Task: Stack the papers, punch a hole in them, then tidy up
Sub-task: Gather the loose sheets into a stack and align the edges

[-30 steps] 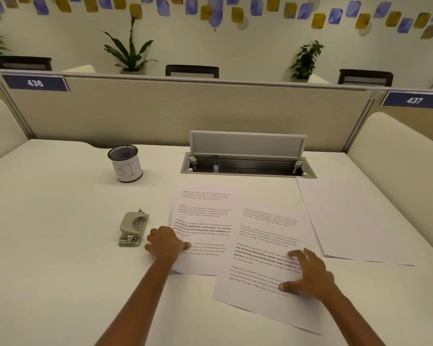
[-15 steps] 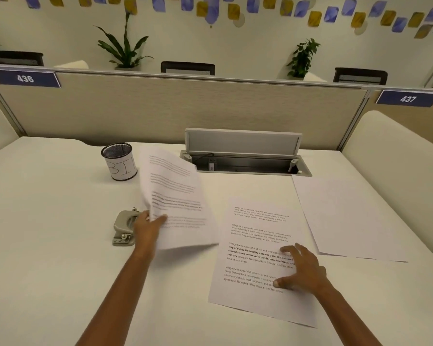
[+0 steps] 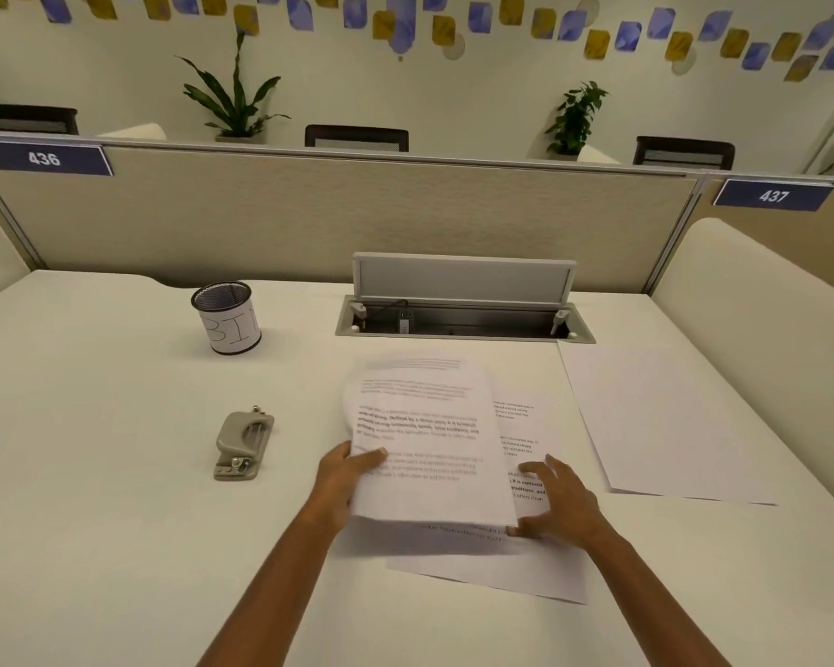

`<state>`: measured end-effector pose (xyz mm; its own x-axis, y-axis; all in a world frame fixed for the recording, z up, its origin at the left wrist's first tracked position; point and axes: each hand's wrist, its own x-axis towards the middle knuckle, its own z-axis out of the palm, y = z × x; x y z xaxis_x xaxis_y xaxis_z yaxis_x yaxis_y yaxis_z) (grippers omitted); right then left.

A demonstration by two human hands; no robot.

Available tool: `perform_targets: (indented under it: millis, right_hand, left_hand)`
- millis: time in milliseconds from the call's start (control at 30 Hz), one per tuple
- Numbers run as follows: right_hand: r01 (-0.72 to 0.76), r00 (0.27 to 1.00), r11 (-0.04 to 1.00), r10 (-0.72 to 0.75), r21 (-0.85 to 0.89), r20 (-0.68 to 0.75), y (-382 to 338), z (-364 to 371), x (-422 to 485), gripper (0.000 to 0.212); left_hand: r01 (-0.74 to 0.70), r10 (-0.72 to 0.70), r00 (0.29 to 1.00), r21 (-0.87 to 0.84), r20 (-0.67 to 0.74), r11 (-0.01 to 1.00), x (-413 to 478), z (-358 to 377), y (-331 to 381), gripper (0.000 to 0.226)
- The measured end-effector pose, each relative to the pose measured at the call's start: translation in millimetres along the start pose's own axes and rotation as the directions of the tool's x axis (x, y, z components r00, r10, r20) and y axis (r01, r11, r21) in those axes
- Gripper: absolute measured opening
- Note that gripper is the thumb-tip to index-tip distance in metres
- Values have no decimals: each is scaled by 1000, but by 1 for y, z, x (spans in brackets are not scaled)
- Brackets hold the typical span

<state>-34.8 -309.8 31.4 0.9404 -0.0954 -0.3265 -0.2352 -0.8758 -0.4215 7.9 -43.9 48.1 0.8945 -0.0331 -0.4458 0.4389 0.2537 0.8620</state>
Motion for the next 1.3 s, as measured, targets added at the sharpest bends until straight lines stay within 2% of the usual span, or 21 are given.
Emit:
perform_targets:
  millis: [67, 167, 233, 300, 333, 400, 467, 567, 633, 700, 733, 900, 933, 1000, 1033, 1067, 1133, 1167, 1200, 1233, 1300]
  right_hand:
    - [15, 1000, 1000, -15, 12, 2, 3, 0, 1, 81]
    - [55, 997, 983, -44, 174, -63, 10, -2, 1, 60]
    - [88, 969, 971, -31, 224, -246, 17, -5, -1, 41]
    - [71, 889, 982, 18, 176, -457, 26, -8, -2, 32]
    - [18, 851, 991, 53, 129, -523, 31, -10, -2, 32]
    - [-156, 826, 988, 142, 21, -546, 45, -13, 0, 42]
    - [-276, 831, 961, 231, -16, -506, 59, -15, 1, 54]
    - [-382, 826, 924, 338, -8, -450, 72, -13, 3, 57]
    - [-380, 827, 922, 307, -66, -471, 72, -11, 3, 50]
    - [-277, 850, 948, 165, -159, -501, 69, -9, 2, 49]
    - [-237, 838, 953, 103, -188, -536, 69, -6, -1, 49]
    - [-171, 709, 918, -138, -359, -691, 63, -9, -4, 26]
    - [-138, 697, 922, -169, -362, -697, 58, -12, -5, 32]
    - [-10, 646, 940, -255, -342, -720, 40, -15, -4, 44]
    - [77, 598, 940, -311, -333, -739, 30, -18, -2, 45]
    - [163, 551, 929, -365, -333, -750, 18, -21, -3, 43]
    - [328, 458, 882, -463, -340, -759, -6, -28, -7, 26]
    - [418, 432, 867, -453, -272, -780, -18, -31, -11, 20]
    - [499, 444, 857, -381, -129, -811, -29, -35, -15, 23]
    - [557, 476, 829, -274, 45, -836, -38, -37, -18, 26]
    - [571, 517, 745, -1, 345, -856, -51, -42, -19, 24]
  left_hand:
    - [23, -18, 998, 91, -55, 996, 0, 4, -12, 32]
    - [-2, 45, 986, 257, -161, 966, 1, 13, -23, 39]
    - [-27, 109, 976, 396, -187, 918, 1, 18, -27, 48]
    - [-55, 159, 974, 513, -161, 856, -1, 23, -30, 55]
    - [-78, 197, 970, 579, -144, 811, -2, 25, -32, 57]
    - [-120, 287, 952, 725, -111, 678, -4, 28, -35, 58]
    - [-145, 373, 926, 861, -56, 488, -7, 29, -39, 59]
    - [-279, 402, 902, 922, 157, 267, -6, 27, -48, 63]
    - [-375, 322, 891, 919, 321, 123, -3, 24, -55, 64]
    - [-422, 233, 878, 906, 417, -31, 1, 18, -62, 65]
    - [-429, 215, 876, 901, 433, -65, 3, 14, -65, 65]
    - [-417, 245, 877, 908, 413, -39, 8, -1, -66, 65]
    - [-413, 246, 878, 910, 410, -44, 9, -1, -66, 65]
    - [-408, 248, 879, 912, 407, -52, 9, -1, -65, 65]
    - [-404, 253, 880, 913, 403, -48, 9, -1, -64, 65]
    - [-400, 260, 881, 916, 396, -39, 9, 0, -64, 65]
    - [-393, 273, 882, 919, 384, -25, 8, 1, -65, 65]
    - [-391, 279, 881, 920, 382, -22, 7, 1, -65, 65]
    - [-391, 285, 880, 920, 380, -20, 7, 1, -65, 65]
    - [-393, 290, 878, 920, 380, -16, 7, 1, -66, 65]
    - [-394, 297, 876, 919, 379, -10, 7, 0, -67, 65]
